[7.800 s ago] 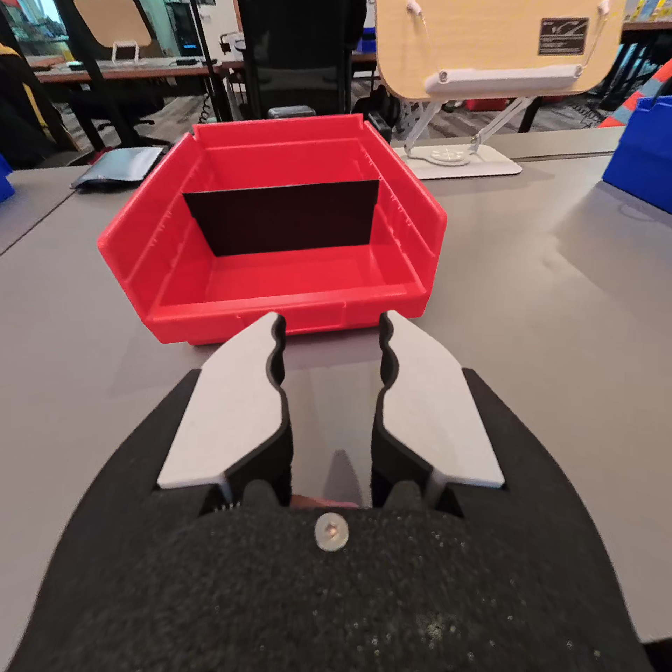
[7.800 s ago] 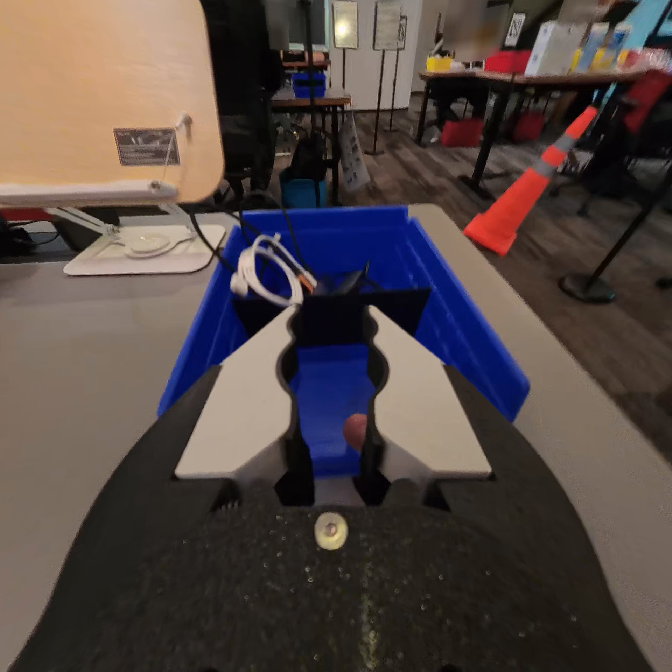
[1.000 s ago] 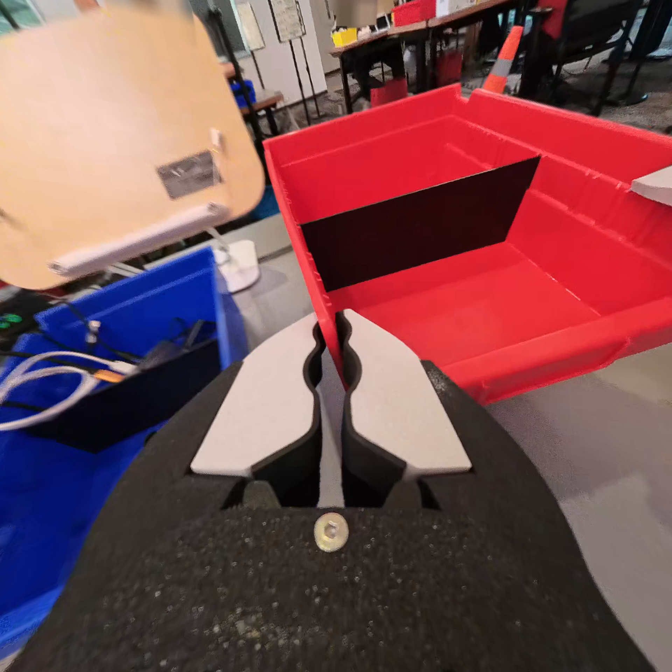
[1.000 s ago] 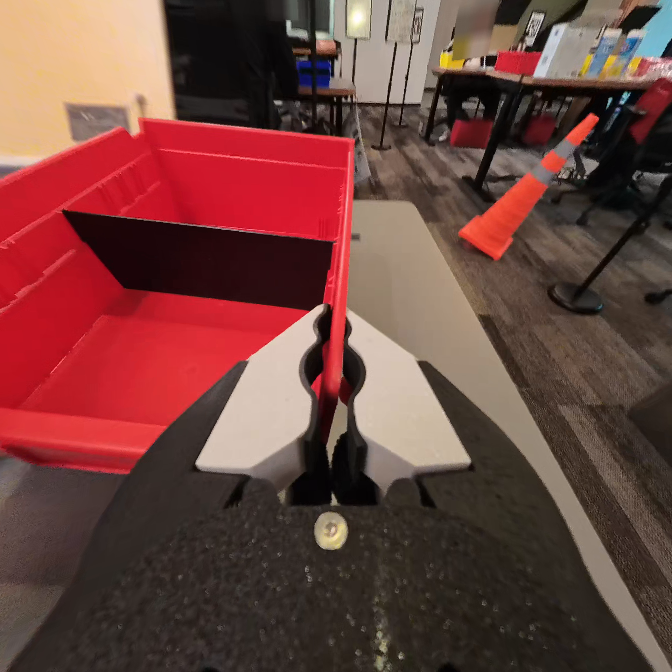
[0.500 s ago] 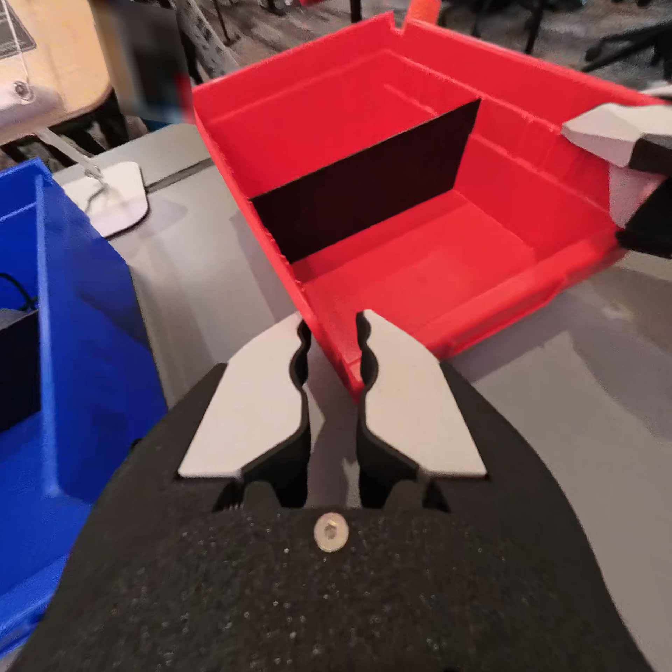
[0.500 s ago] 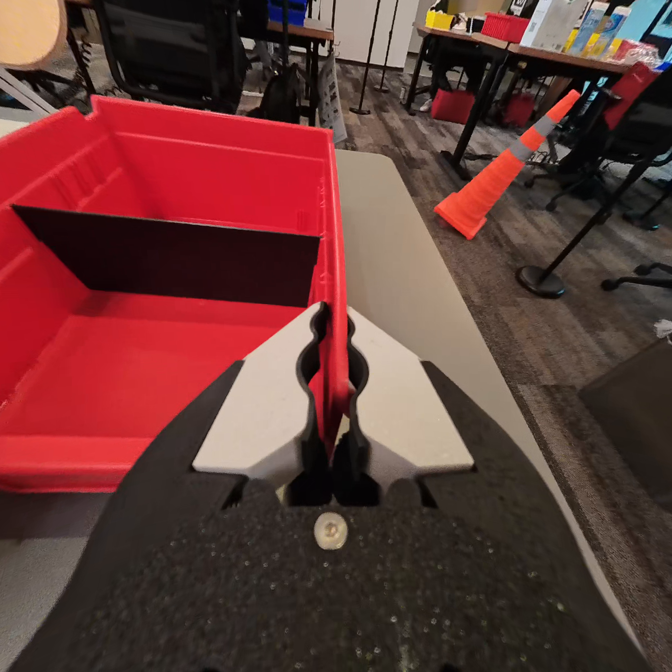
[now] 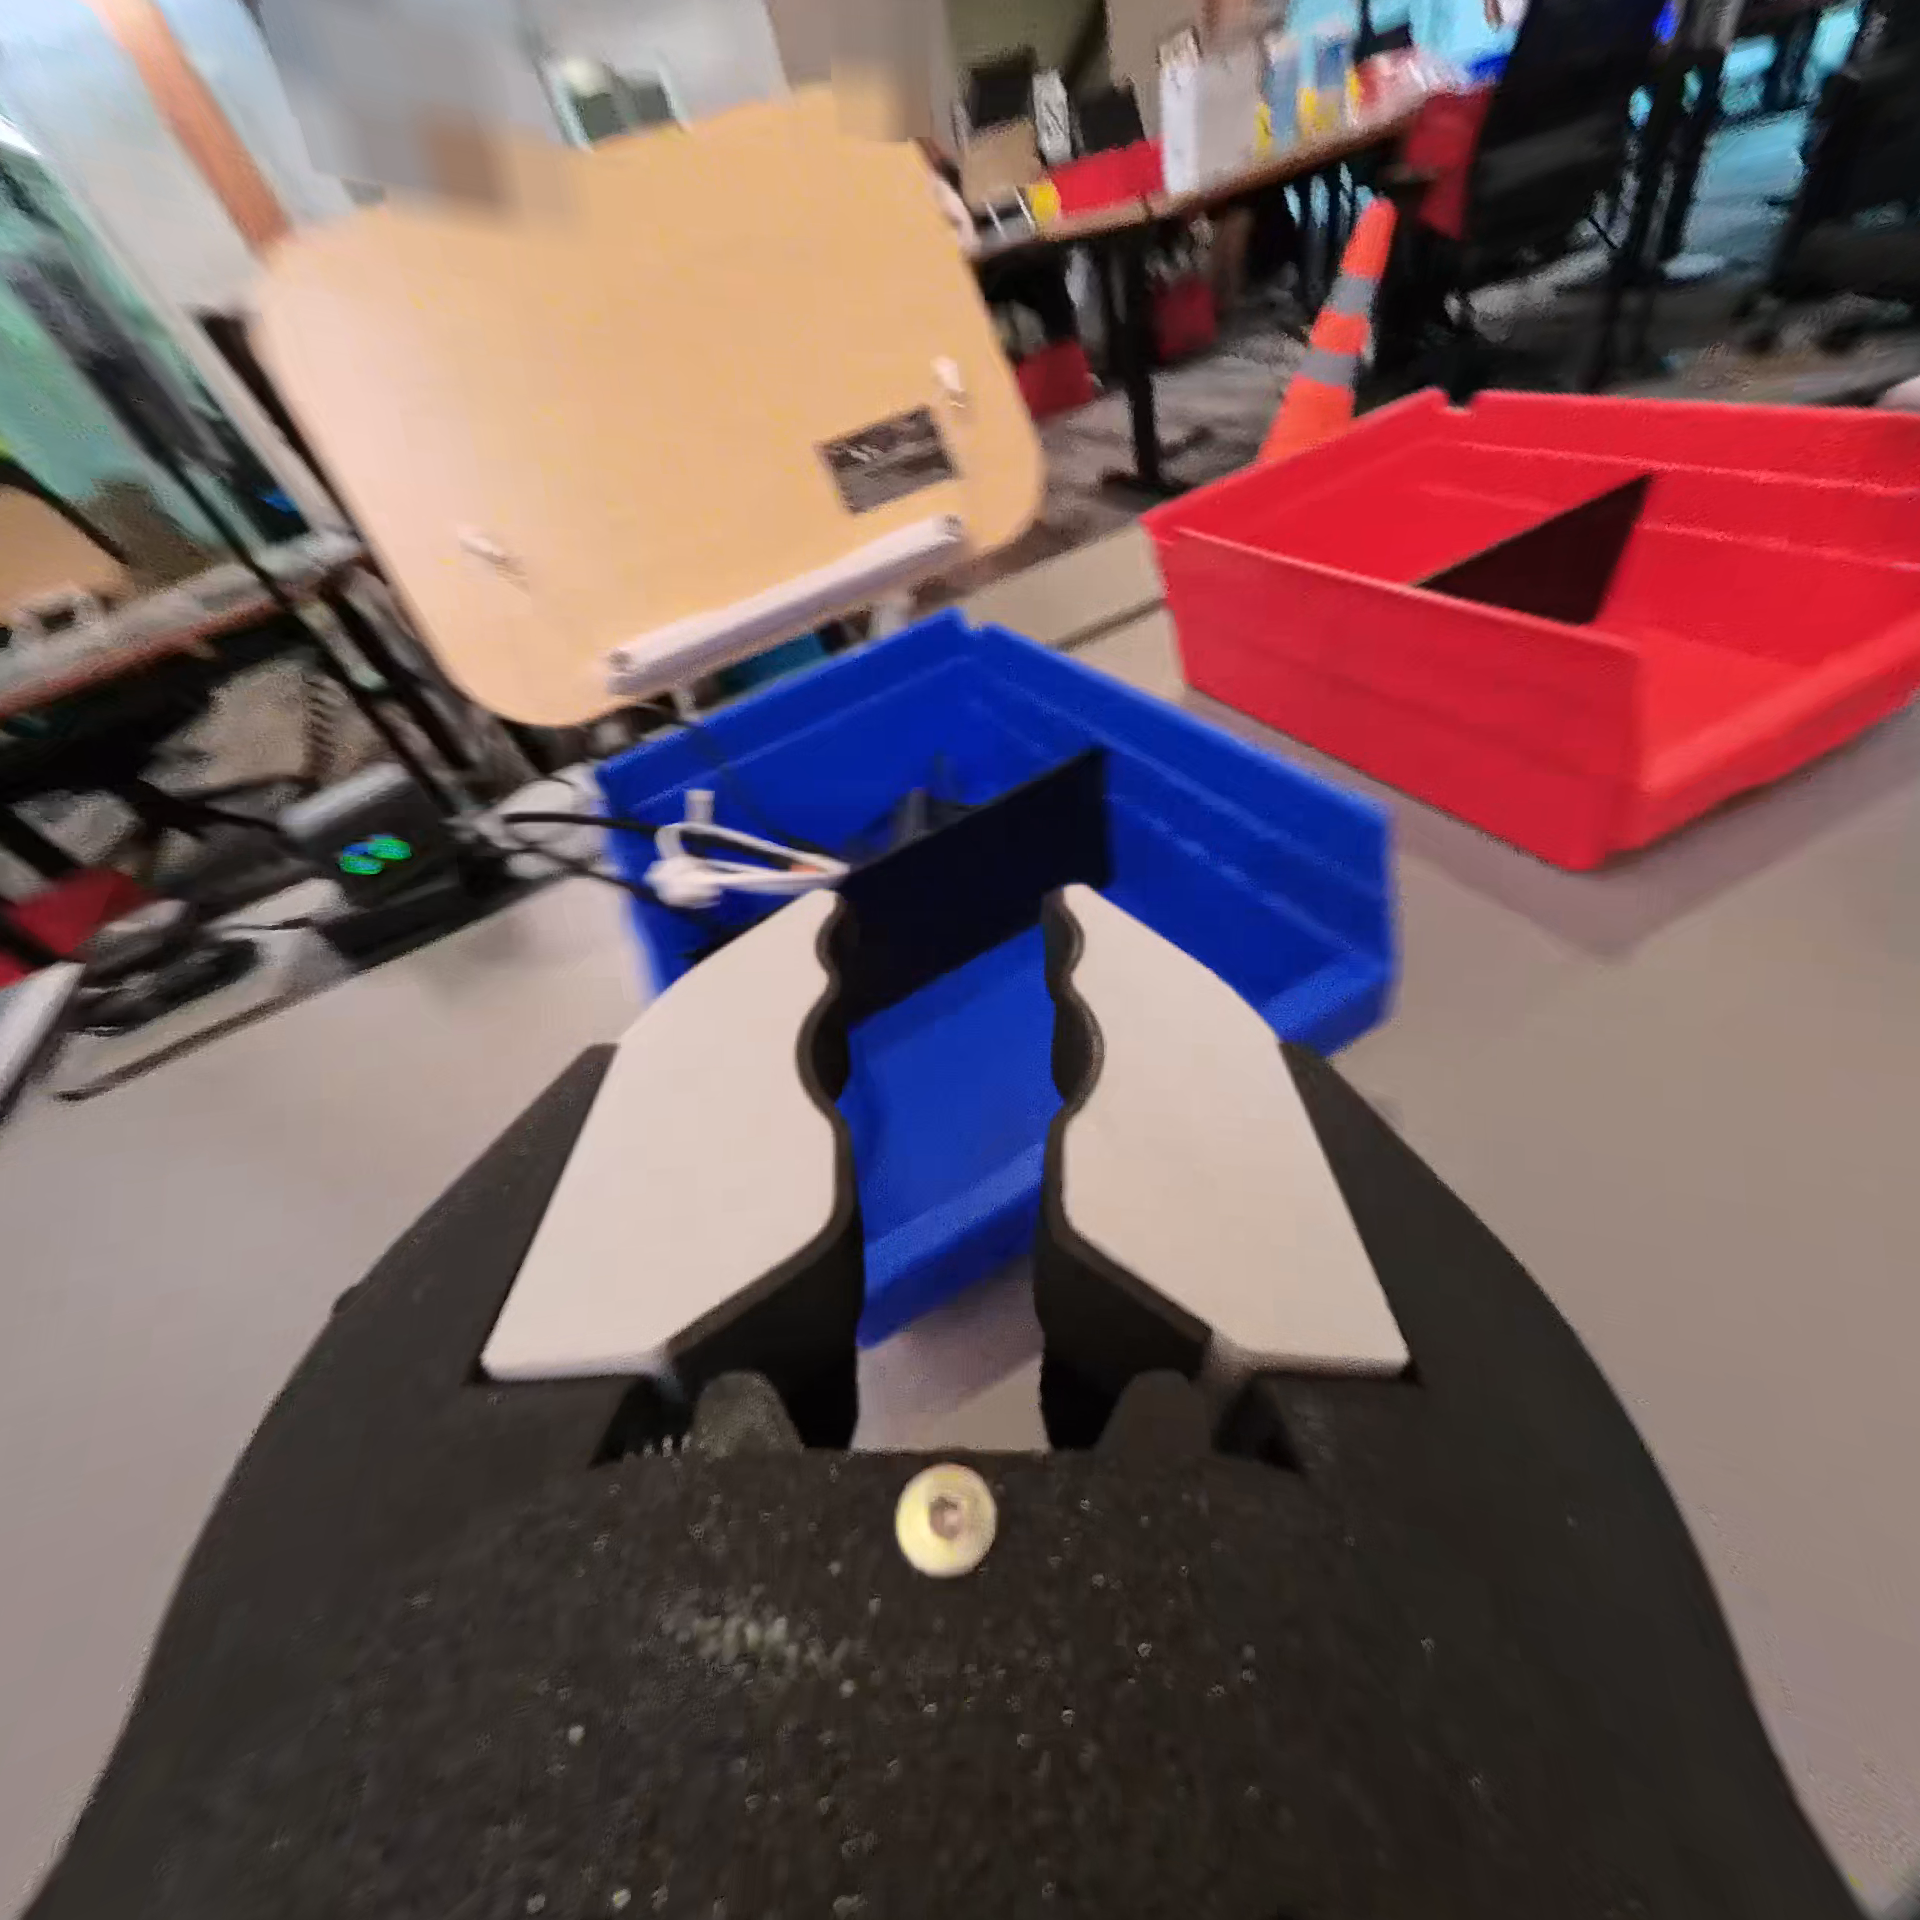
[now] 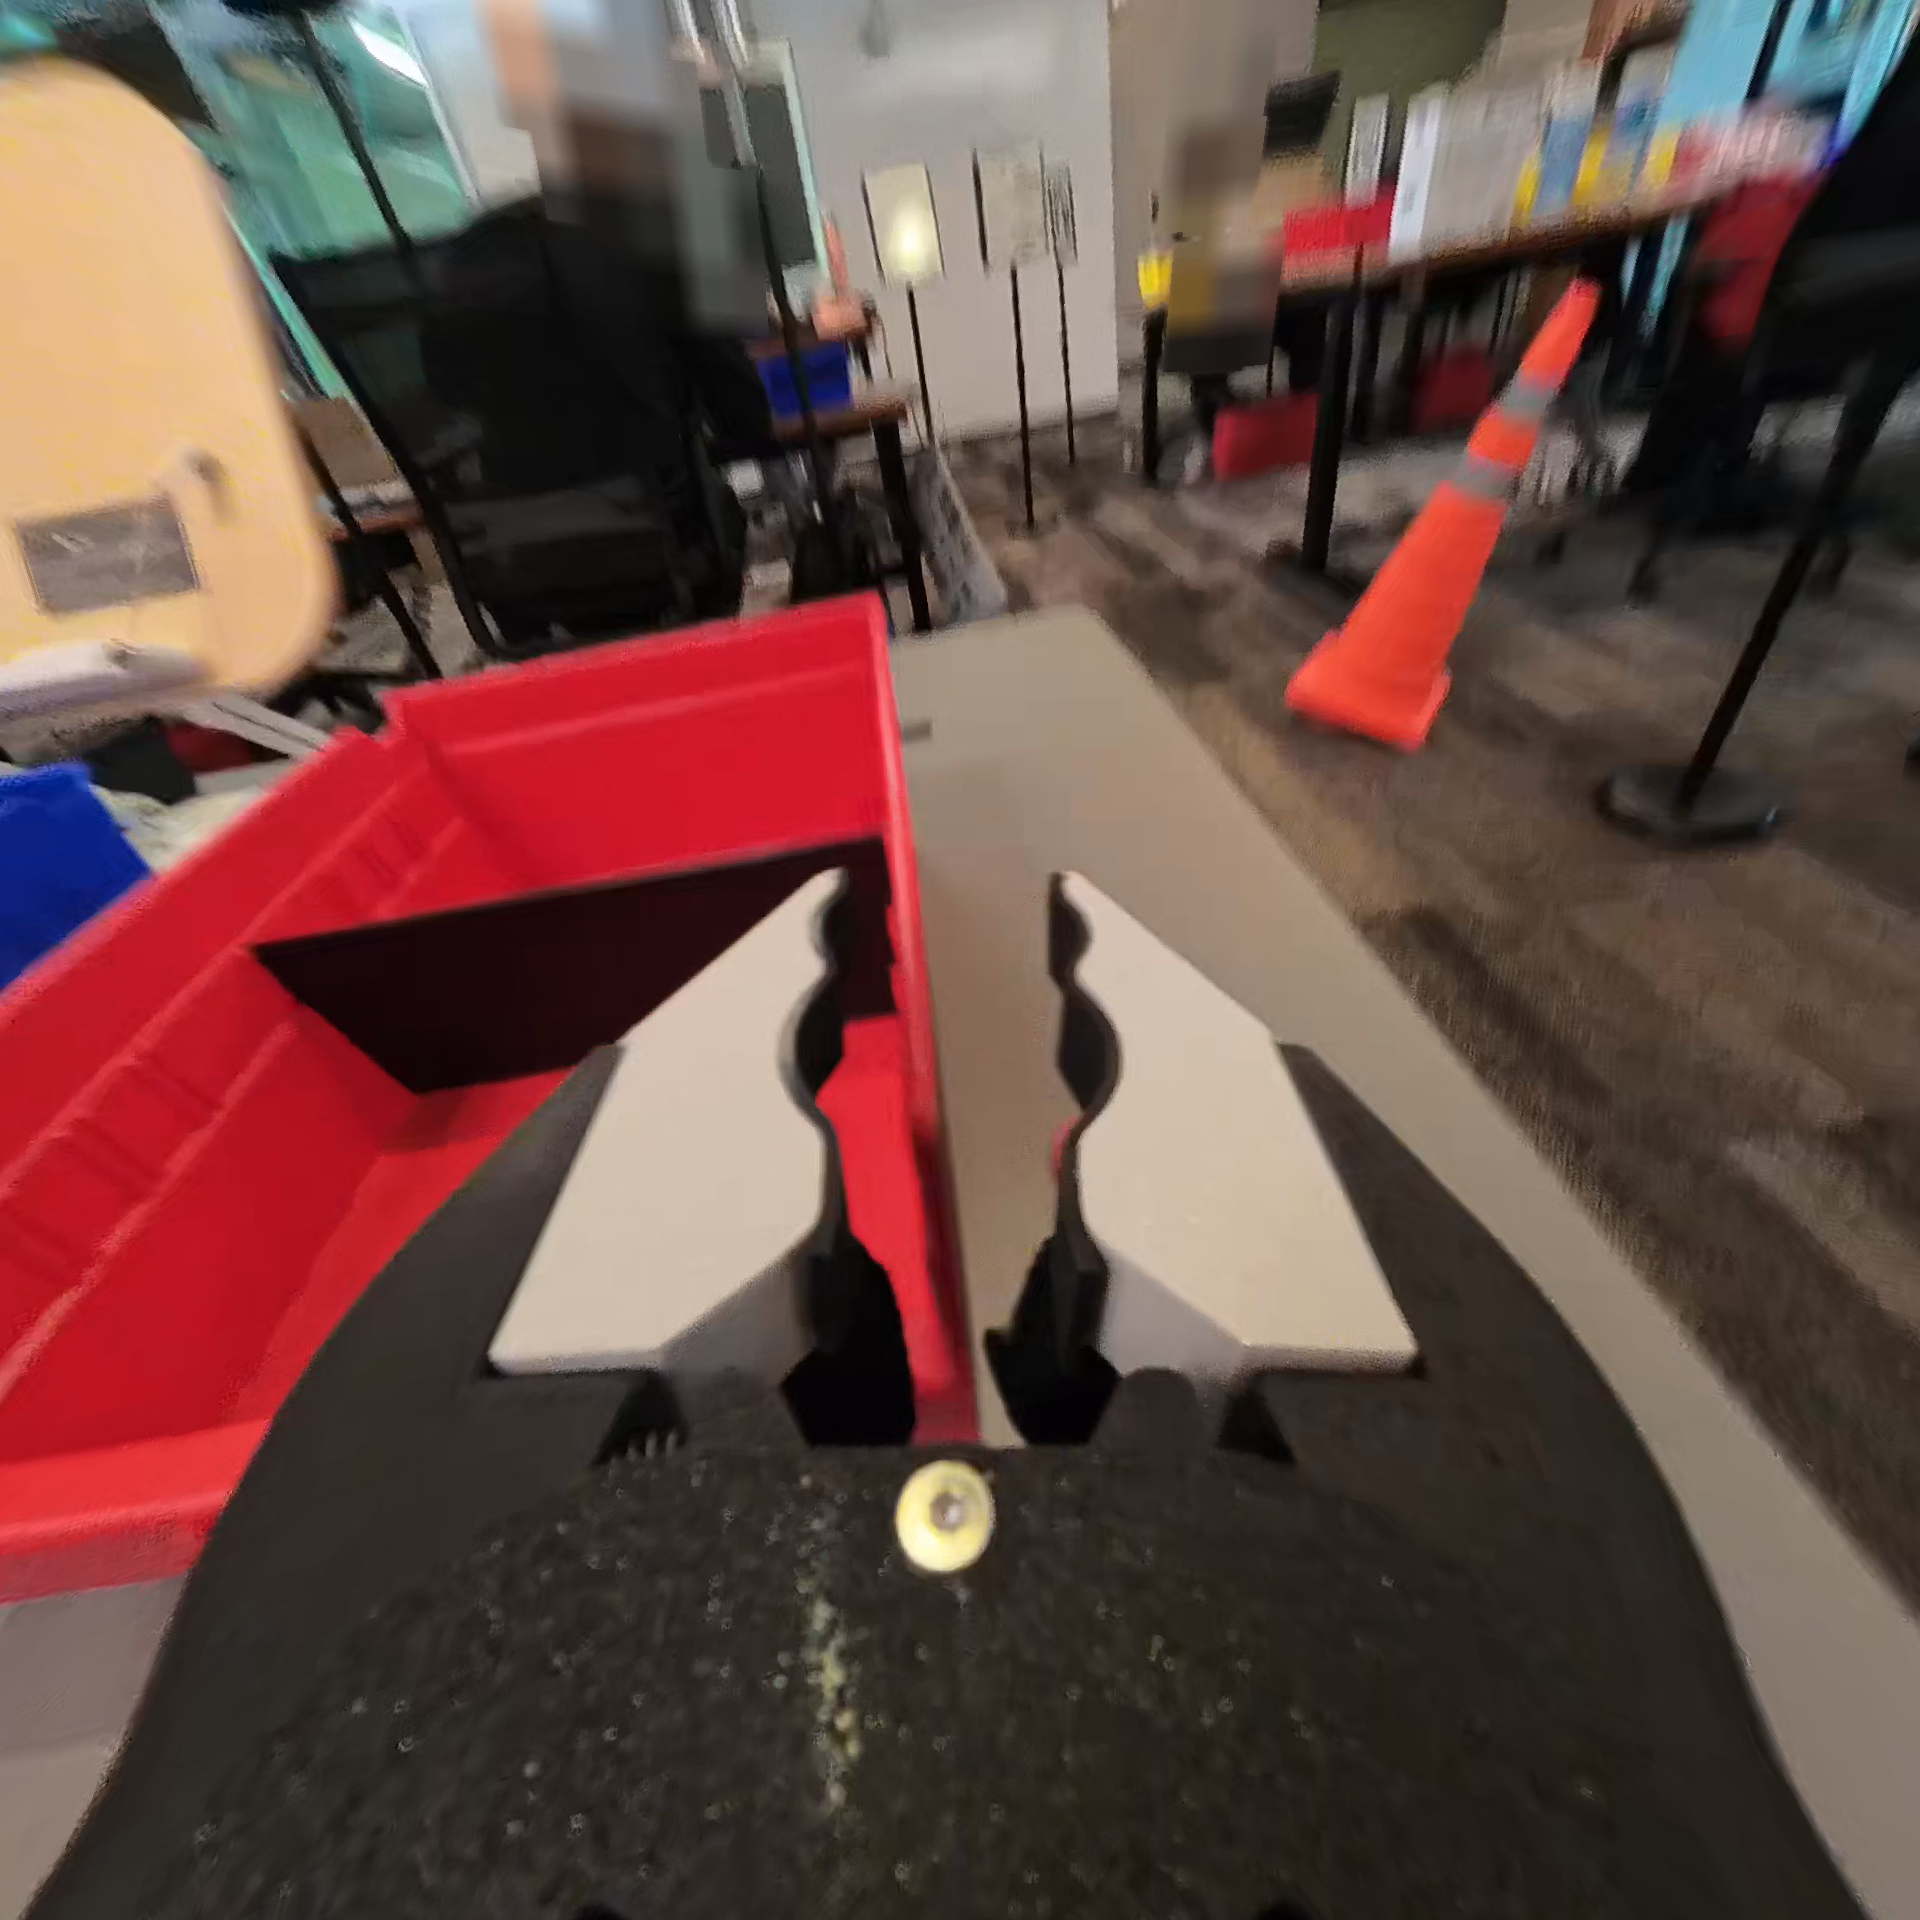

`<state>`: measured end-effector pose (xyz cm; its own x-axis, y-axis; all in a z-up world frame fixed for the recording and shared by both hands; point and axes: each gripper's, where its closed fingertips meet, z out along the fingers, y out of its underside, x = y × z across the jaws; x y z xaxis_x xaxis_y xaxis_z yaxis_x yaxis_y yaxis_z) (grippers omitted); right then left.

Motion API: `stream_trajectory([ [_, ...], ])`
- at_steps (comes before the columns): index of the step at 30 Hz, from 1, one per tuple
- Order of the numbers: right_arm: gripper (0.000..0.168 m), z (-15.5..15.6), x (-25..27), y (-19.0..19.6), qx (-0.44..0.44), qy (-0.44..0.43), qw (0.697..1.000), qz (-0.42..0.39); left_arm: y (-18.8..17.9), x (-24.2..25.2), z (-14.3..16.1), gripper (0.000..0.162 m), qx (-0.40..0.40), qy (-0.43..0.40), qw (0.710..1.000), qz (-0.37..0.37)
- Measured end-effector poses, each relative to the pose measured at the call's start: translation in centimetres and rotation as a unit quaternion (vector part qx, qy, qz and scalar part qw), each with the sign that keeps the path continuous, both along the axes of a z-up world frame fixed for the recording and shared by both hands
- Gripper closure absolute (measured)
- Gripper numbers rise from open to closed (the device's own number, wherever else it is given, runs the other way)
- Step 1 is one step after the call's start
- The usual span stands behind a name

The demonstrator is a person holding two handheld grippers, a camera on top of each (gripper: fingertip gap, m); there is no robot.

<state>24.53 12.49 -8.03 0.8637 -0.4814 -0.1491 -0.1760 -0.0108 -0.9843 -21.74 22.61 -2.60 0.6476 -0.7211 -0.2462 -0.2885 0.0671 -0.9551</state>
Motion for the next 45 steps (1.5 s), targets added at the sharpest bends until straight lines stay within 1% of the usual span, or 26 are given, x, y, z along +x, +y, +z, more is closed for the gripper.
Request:
stream_trajectory([
  [1, 0.124, 2.5, -1.2, -0.4, 0.021, -0.045, 0.999, 0.01, 1.1, -1.9, -0.5, 0.127, 0.025, -0.012, 0.999, 0.02],
  [3, 0.124, 7.3, -5.4, -1.1, 0.032, -0.14, 0.989, 0.031, 3.2, -4.7, -2.8, 0.122, 0.035, -0.014, 0.997, 0.061],
  [4, 0.126, 9.2, -8.7, -0.7, 0.041, -0.163, 0.984, 0.061, 3.8, -5.0, -4.1, 0.118, 0.022, -0.006, 0.998, 0.061],
  [5, 0.127, 10.1, -12.5, 0.2, 0.049, -0.168, 0.979, 0.108, 4.5, -5.1, -5.3, 0.113, 0.003, 0.013, 0.998, 0.063],
  [6, 0.126, 10.1, -16.2, 1.6, 0.044, -0.151, 0.975, 0.154, 5.6, -5.6, -6.1, 0.11, -0.015, 0.023, 0.996, 0.088],
  [7, 0.123, 9.1, -20.0, 3.0, 0.03, -0.128, 0.971, 0.199, 6.3, -5.8, -6.6, 0.113, -0.041, 0.012, 0.993, 0.107],
  [8, 0.12, 7.6, -23.4, 4.5, 0.016, -0.108, 0.966, 0.234, 6.5, -5.5, -6.9, 0.117, -0.072, -0.01, 0.992, 0.102],
  [10, 0.117, 3.6, -29.0, 7.2, -0.013, -0.073, 0.957, 0.279, 6.8, -4.7, -7.9, 0.117, -0.117, -0.029, 0.988, 0.093],
  [12, 0.117, -0.8, -32.5, 9.1, -0.061, -0.049, 0.951, 0.298, 6.9, -4.1, -8.8, 0.119, -0.124, -0.016, 0.988, 0.091],
  [14, 0.116, -3.8, -33.3, 10.4, -0.127, -0.04, 0.956, 0.263, 7.2, -3.9, -9.7, 0.128, -0.119, 0.005, 0.988, 0.102],
  [15, 0.117, -4.4, -33.4, 10.9, -0.147, -0.05, 0.957, 0.246, 7.2, -3.9, -10.2, 0.136, -0.121, 0.012, 0.987, 0.108],
  [16, 0.119, -4.6, -33.5, 11.3, -0.151, -0.059, 0.958, 0.234, 7.3, -3.9, -10.6, 0.149, -0.124, 0.019, 0.985, 0.117],
  [17, 0.131, -4.8, -33.6, 11.6, -0.151, -0.063, 0.961, 0.222, 7.3, -4.0, -10.9, 0.156, -0.128, 0.028, 0.983, 0.125],
  [18, 0.148, -4.9, -32.6, 11.6, -0.153, -0.065, 0.971, 0.173, 7.4, -4.2, -10.9, 0.157, -0.131, 0.027, 0.981, 0.137],
  [19, 0.164, -4.9, -31.8, 11.5, -0.166, -0.087, 0.973, 0.134, 7.4, -4.2, -10.9, 0.158, -0.142, 0.021, 0.98, 0.14],
  [20, 0.164, -4.8, -31.9, 11.4, -0.178, -0.116, 0.968, 0.131, 7.4, -4.3, -10.9, 0.158, -0.147, 0.017, 0.979, 0.14],
  [21, 0.164, -4.9, -32.1, 11.2, -0.182, -0.119, 0.967, 0.13, 7.4, -4.5, -10.9, 0.158, -0.144, 0.019, 0.98, 0.137],
  [24, 0.165, -4.6, -32.7, 10.6, -0.167, -0.074, 0.976, 0.119, 7.0, -4.9, -10.5, 0.158, -0.127, 0.036, 0.983, 0.124],
  [28, 0.166, -3.1, -34.6, 10.3, -0.138, -0.028, 0.984, 0.108, 6.8, -6.6, -8.5, 0.158, -0.114, 0.028, 0.986, 0.119],
  [32, 0.166, -1.2, -38.5, 11.7, -0.099, -0.047, 0.988, 0.11, 8.2, -10.6, -6.3, 0.158, -0.065, 0.021, 0.988, 0.136],
  [35, 0.165, -0.3, -42.6, 13.8, -0.089, -0.058, 0.987, 0.124, 10.4, -14.8, -5.5, 0.159, -0.067, 0.006, 0.985, 0.159],
  [36, 0.165, -0.3, -44.1, 14.6, -0.092, -0.053, 0.986, 0.129, 11.2, -16.2, -5.5, 0.159, -0.07, 0.002, 0.984, 0.161],
  [38, 0.165, -0.8, -47.2, 16.4, -0.101, -0.009, 0.984, 0.145, 12.8, -19.4, -5.9, 0.159, -0.078, 0.002, 0.983, 0.168],
  [39, 0.165, -1.1, -48.7, 17.4, -0.107, -0.004, 0.983, 0.152, 13.5, -20.9, -6.2, 0.159, -0.087, -0.002, 0.981, 0.17],
  [42, 0.165, -2.3, -52.4, 20.3, -0.134, -0.033, 0.976, 0.168, 15.8, -24.8, -7.6, 0.16, -0.11, 0.003, 0.976, 0.189],
  [45, 0.164, -4.7, -54.7, 22.3, -0.161, -0.016, 0.969, 0.185, 17.6, -27.2, -9.8, 0.158, -0.12, 0.043, 0.969, 0.212],
])
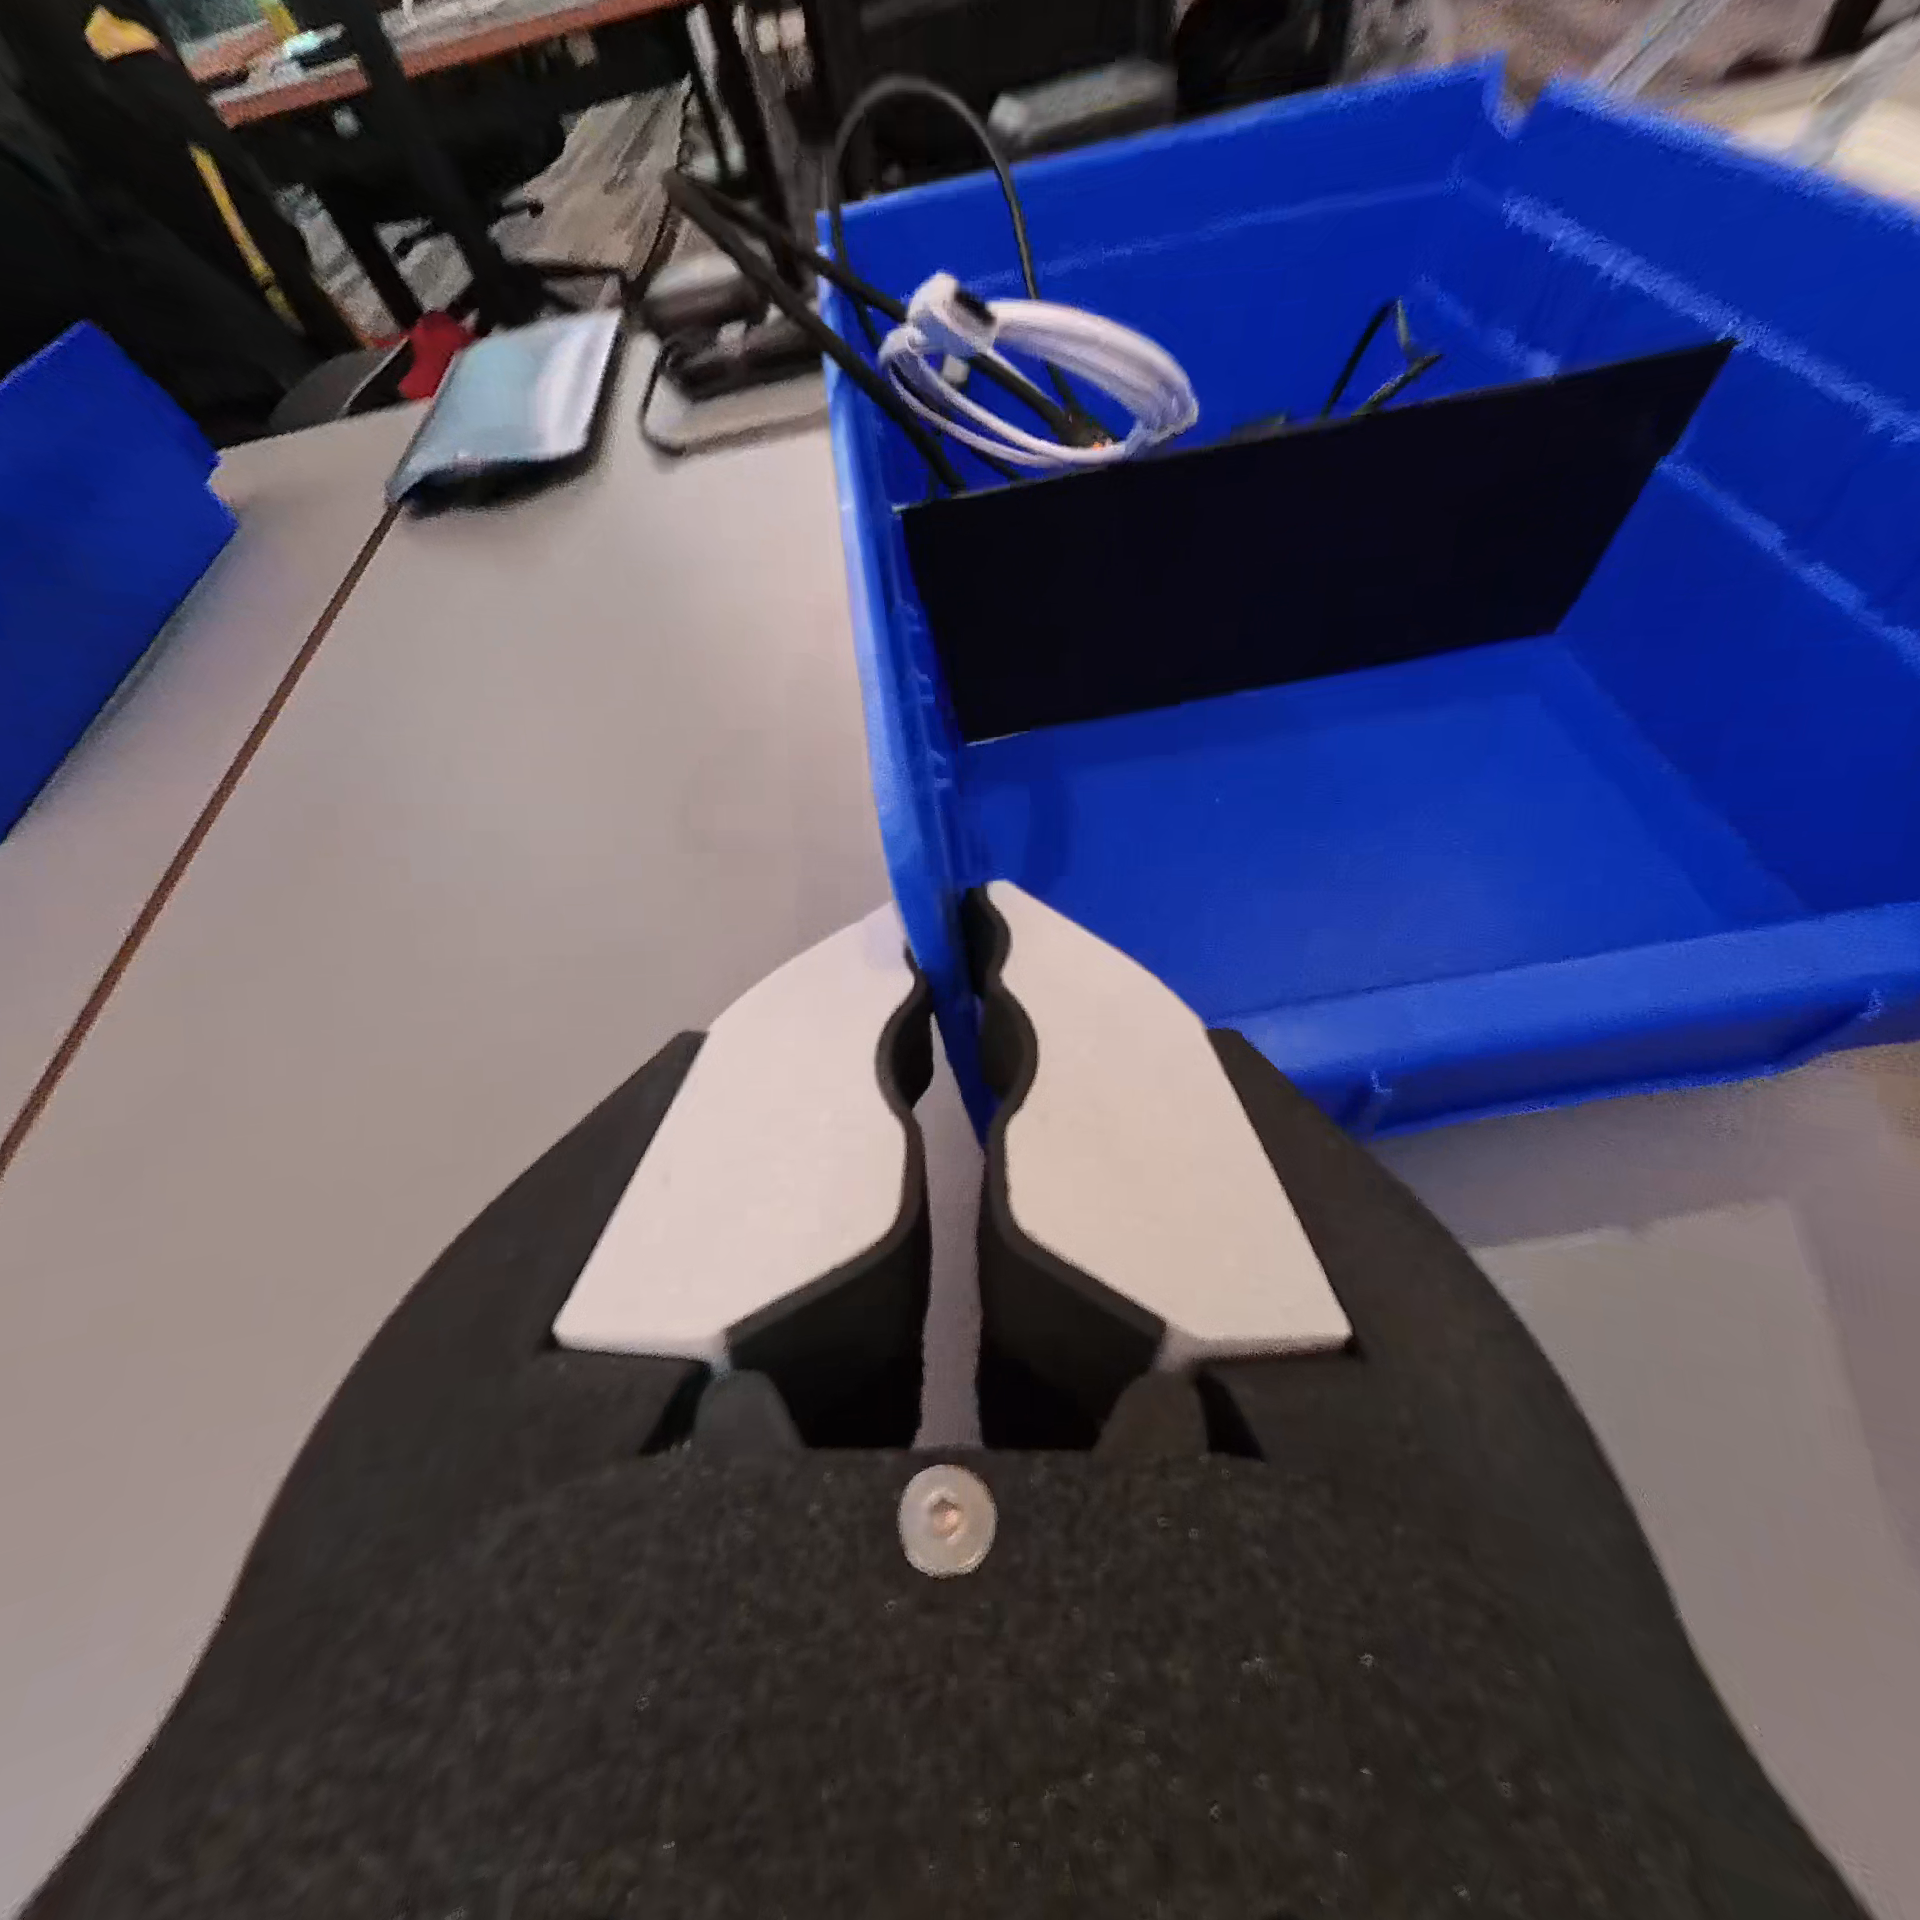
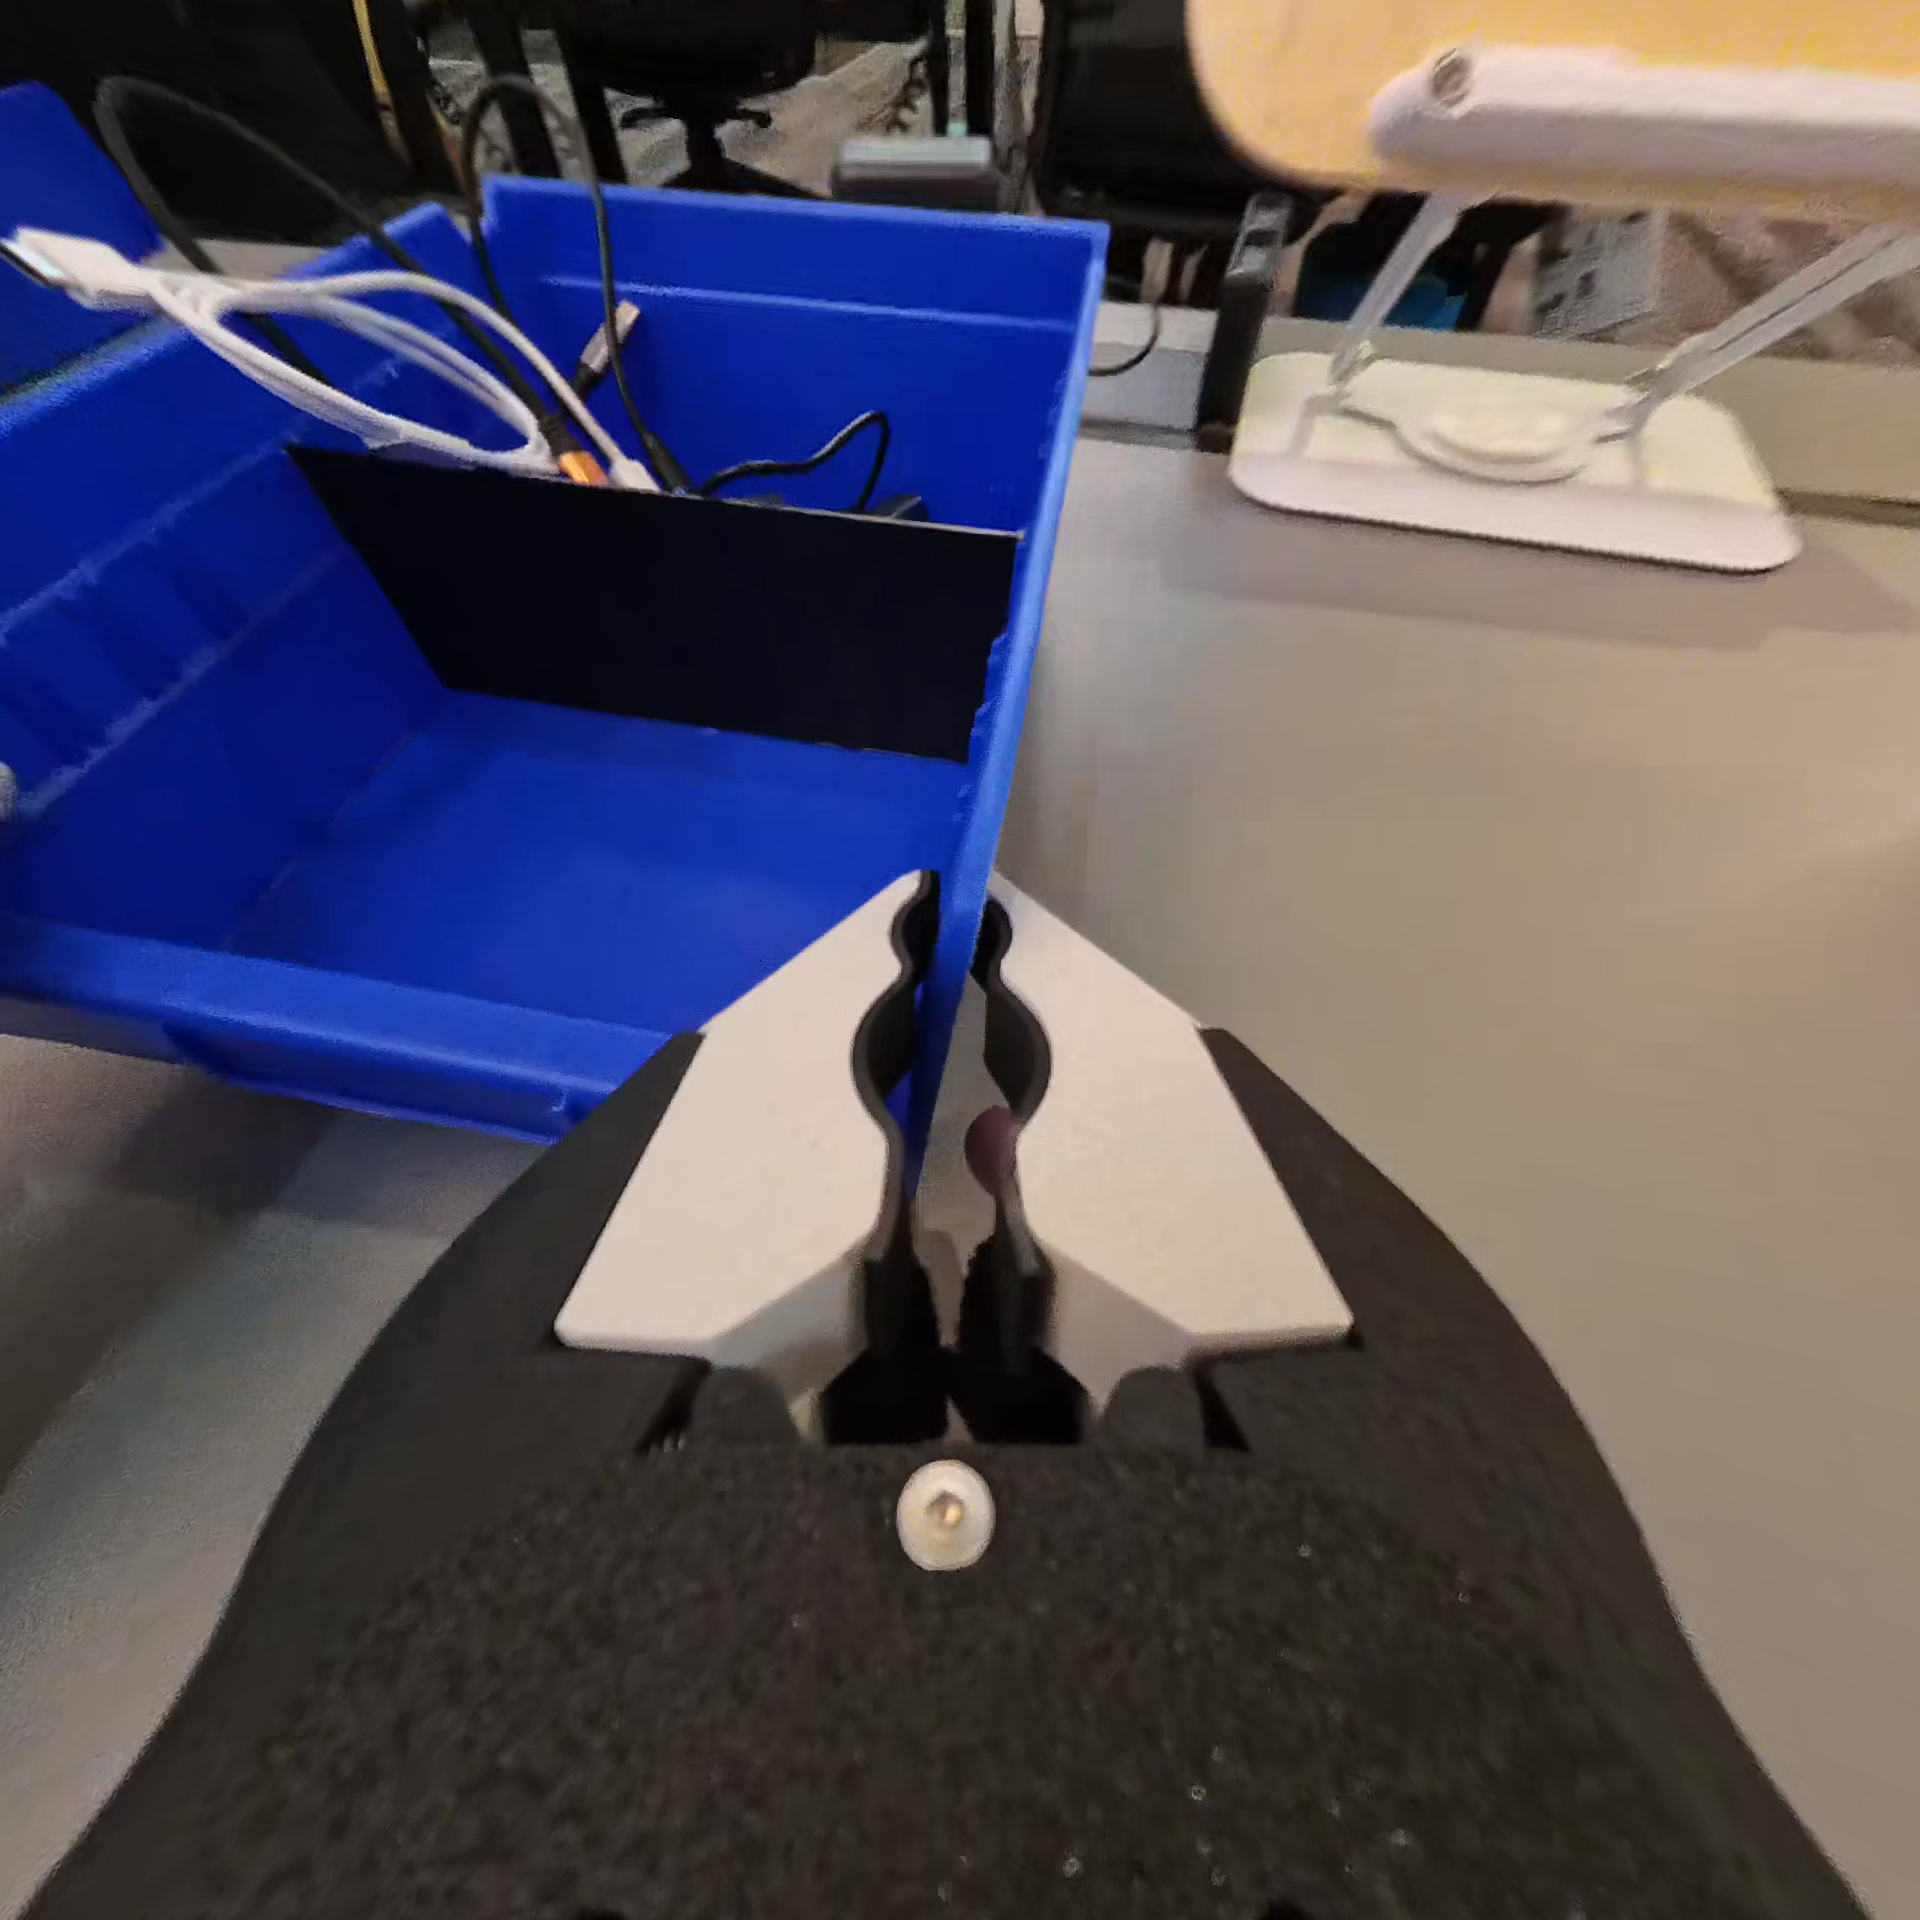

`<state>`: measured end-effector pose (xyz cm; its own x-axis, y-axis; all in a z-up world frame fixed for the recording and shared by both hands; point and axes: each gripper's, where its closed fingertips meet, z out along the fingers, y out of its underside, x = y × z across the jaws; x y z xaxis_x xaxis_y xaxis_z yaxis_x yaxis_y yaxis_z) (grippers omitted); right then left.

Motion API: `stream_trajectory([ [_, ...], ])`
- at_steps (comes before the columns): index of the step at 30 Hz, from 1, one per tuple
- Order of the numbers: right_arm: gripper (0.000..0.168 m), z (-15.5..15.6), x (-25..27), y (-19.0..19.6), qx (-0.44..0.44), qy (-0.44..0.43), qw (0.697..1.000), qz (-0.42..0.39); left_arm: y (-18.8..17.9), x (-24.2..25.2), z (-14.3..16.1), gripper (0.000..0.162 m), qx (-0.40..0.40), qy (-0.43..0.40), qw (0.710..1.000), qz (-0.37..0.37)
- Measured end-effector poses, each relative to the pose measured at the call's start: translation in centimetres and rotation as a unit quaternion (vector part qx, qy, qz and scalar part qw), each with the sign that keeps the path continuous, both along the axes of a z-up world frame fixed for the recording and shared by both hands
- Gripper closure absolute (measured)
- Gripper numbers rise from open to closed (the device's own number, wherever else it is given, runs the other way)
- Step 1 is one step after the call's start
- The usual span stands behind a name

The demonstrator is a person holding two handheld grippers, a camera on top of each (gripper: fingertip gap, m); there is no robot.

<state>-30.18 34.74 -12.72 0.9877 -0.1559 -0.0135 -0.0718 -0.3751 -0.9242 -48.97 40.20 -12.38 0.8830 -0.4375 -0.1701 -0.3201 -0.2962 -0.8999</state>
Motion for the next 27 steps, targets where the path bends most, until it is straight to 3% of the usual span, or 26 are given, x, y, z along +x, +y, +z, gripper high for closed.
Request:
stream_trajectory([
  [5, 0.161, -0.1, -1.0, 0.9, 0.019, 0.01, 0.999, 0.03, 0.9, -0.7, -0.9, 0.159, -0.026, -0.06, 0.998, 0.007],
  [8, 0.158, 0.0, -2.0, 0.0, -0.016, 0.006, 0.995, 0.1, 0.7, -1.2, -1.3, 0.158, -0.047, -0.068, 0.996, 0.024],
  [11, 0.151, 1.2, -2.7, -3.3, -0.044, 0.028, 0.98, 0.191, -0.2, -2.3, -1.1, 0.146, -0.046, -0.038, 0.997, 0.053],
  [13, 0.131, 1.8, -1.8, -6.1, -0.068, 0.046, 0.969, 0.231, -1.0, -2.4, 0.1, 0.14, -0.038, -0.069, 0.995, 0.068],
  [15, 0.123, 1.6, 1.1, -8.8, -0.106, 0.054, 0.965, 0.235, -2.0, -2.0, 1.5, 0.138, -0.035, -0.127, 0.989, 0.07],
  [16, 0.115, 1.6, 3.0, -9.9, -0.105, 0.053, 0.966, 0.231, -2.6, -1.6, 2.2, 0.138, -0.028, -0.156, 0.985, 0.065],
  [19, 0.113, 1.5, 11.4, -12.8, -0.078, 0.024, 0.983, 0.163, -5.2, -0.8, 3.2, 0.142, 0.012, -0.18, 0.983, 0.044],
  [21, 0.111, 2.4, 19.0, -15.0, -0.017, -0.009, 0.998, 0.064, -7.2, -0.3, 2.8, 0.142, 0.033, -0.143, 0.989, 0.031],
  [24, 0.118, 5.3, 29.2, -19.9, 0.11, -0.048, 0.99, -0.074, -10.9, 0.3, 0.9, 0.146, 0.008, -0.082, 0.996, 0.03],
  [27, 0.122, 4.5, 35.8, -22.8, 0.082, -0.046, 0.989, -0.118, -14.1, 1.7, 1.9, 0.155, 0.003, -0.106, 0.994, 0.0],
])
